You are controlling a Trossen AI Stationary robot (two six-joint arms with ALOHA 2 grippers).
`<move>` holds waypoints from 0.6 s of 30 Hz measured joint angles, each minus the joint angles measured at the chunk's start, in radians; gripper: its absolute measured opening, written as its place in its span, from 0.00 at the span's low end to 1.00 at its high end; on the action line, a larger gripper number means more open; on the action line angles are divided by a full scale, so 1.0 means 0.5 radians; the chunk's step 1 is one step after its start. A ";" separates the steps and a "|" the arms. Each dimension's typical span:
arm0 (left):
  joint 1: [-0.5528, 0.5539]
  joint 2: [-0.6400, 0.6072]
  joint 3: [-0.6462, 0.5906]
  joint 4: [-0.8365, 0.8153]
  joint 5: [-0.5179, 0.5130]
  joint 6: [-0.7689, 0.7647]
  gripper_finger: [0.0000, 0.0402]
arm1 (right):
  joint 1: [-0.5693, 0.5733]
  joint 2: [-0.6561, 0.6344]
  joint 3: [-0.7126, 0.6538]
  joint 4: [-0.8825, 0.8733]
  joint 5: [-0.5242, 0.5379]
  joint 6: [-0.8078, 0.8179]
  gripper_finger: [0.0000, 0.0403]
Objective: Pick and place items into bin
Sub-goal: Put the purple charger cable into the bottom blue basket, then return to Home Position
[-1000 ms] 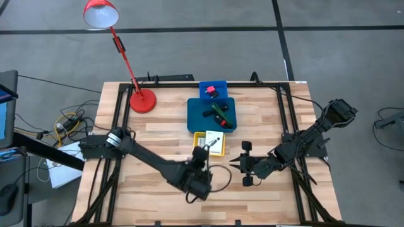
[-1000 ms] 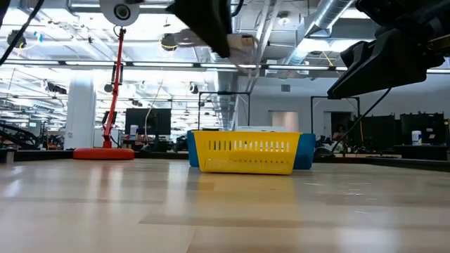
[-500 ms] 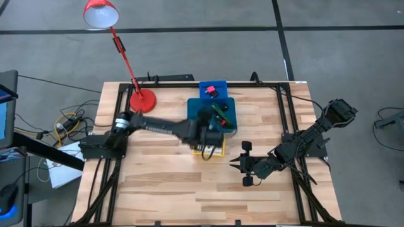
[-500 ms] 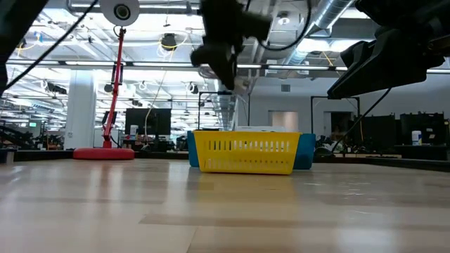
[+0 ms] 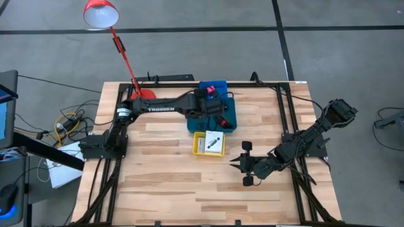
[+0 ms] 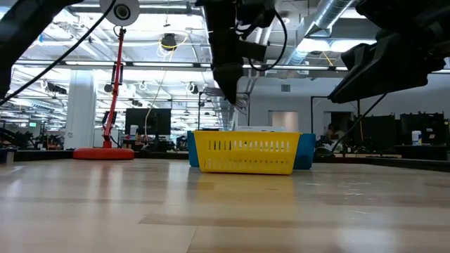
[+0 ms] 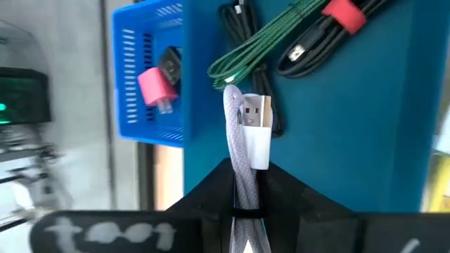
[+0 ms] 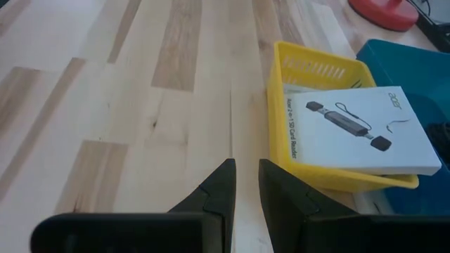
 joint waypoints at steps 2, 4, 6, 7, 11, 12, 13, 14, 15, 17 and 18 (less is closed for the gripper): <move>0.016 0.000 0.000 0.006 0.069 -0.002 0.12 | 0.000 0.000 0.000 -0.002 0.000 0.000 0.15; 0.019 0.011 0.000 0.014 0.056 0.001 0.12 | 0.000 0.000 0.000 -0.002 0.000 0.000 0.15; 0.018 0.028 0.000 0.006 0.014 0.005 0.12 | 0.000 0.000 0.000 -0.002 0.000 0.000 0.15; 0.019 0.042 0.000 -0.007 0.007 0.006 0.13 | 0.000 0.000 0.000 -0.003 0.000 0.000 0.15; 0.019 0.088 -0.013 -0.007 0.003 0.012 0.17 | 0.000 0.000 0.000 -0.012 0.001 0.000 0.15; 0.019 0.103 -0.012 0.009 0.000 0.013 0.18 | 0.000 0.000 0.000 -0.019 0.002 0.000 0.15; 0.019 0.115 -0.011 0.013 0.001 0.013 0.20 | 0.000 0.000 0.000 -0.026 0.002 0.000 0.15; 0.019 0.127 -0.013 -0.011 -0.001 0.012 0.22 | 0.000 0.000 -0.001 -0.029 0.002 0.000 0.15; 0.019 0.142 -0.013 -0.029 -0.015 0.012 0.24 | 0.000 0.000 -0.001 -0.029 0.004 0.001 0.15; 0.019 0.166 -0.013 -0.032 -0.074 0.012 0.29 | 0.000 0.000 -0.006 -0.027 0.006 0.000 0.15; 0.019 0.174 -0.013 -0.056 -0.099 0.017 0.31 | 0.000 0.000 -0.013 -0.017 0.008 0.000 0.15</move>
